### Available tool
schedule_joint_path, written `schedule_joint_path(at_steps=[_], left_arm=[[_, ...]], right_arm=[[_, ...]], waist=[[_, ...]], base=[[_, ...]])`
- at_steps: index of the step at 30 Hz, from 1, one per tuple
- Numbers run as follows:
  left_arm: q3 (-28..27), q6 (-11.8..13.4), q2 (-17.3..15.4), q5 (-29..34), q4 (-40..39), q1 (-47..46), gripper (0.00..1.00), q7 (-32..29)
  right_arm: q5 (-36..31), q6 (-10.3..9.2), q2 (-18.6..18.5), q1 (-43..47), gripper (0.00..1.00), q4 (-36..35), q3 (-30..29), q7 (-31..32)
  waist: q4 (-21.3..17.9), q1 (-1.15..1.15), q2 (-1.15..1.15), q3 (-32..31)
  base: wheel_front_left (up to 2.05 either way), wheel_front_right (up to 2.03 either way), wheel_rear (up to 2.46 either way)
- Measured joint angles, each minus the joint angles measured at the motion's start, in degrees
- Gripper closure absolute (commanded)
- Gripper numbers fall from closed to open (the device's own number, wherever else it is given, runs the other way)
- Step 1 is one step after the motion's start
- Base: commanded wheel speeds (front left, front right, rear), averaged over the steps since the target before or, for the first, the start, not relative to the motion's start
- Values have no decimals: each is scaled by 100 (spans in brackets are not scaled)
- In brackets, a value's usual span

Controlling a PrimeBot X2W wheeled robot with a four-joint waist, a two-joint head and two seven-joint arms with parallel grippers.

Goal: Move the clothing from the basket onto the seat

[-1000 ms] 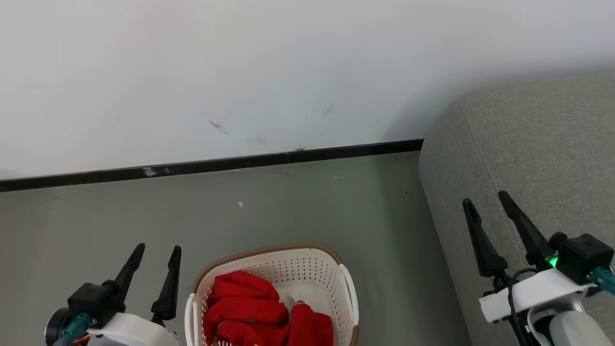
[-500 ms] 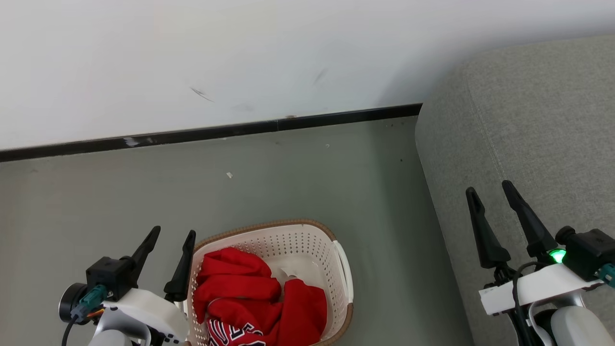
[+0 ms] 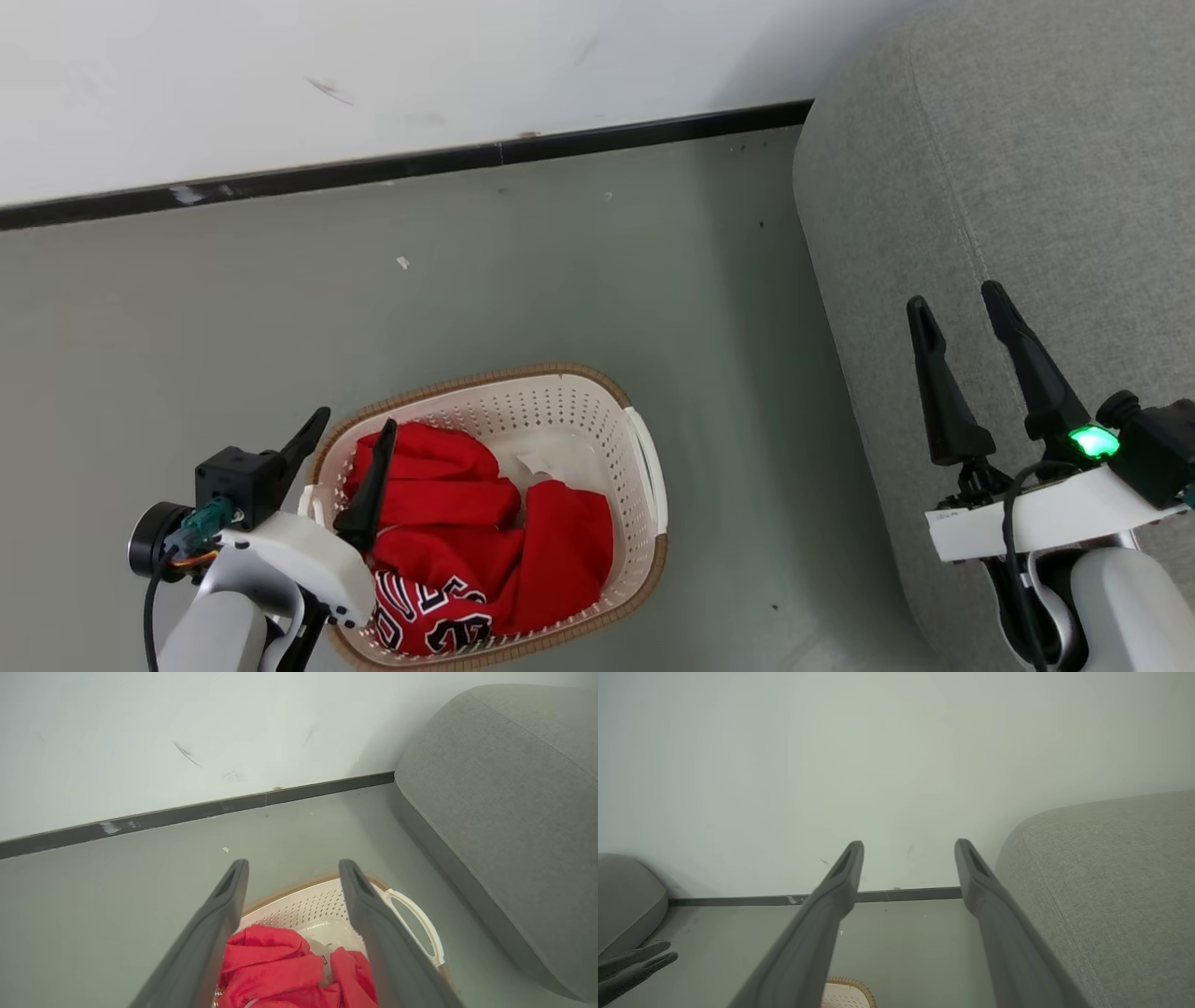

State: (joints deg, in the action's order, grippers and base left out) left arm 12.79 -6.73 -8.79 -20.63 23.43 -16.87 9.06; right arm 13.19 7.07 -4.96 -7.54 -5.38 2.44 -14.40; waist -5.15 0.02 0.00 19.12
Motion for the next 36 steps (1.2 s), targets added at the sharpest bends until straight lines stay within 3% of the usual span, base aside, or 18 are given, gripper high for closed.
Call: schedule_joint_path(at_steps=[17, 36], left_arm=[[201, -38, -63, -1, 766, -845, 0, -322], [523, -51, -468, 279, 1760, -1652, 0, -673]], right_arm=[[-19, 0, 140, -482, 0, -501, 64, -22], [41, 0, 203, -1224, 0, -829, 223, -23]], waist=[[-311, 0, 0, 1111], [-802, 0, 0, 2177]], base=[[0, 0, 0], [0, 0, 0]])
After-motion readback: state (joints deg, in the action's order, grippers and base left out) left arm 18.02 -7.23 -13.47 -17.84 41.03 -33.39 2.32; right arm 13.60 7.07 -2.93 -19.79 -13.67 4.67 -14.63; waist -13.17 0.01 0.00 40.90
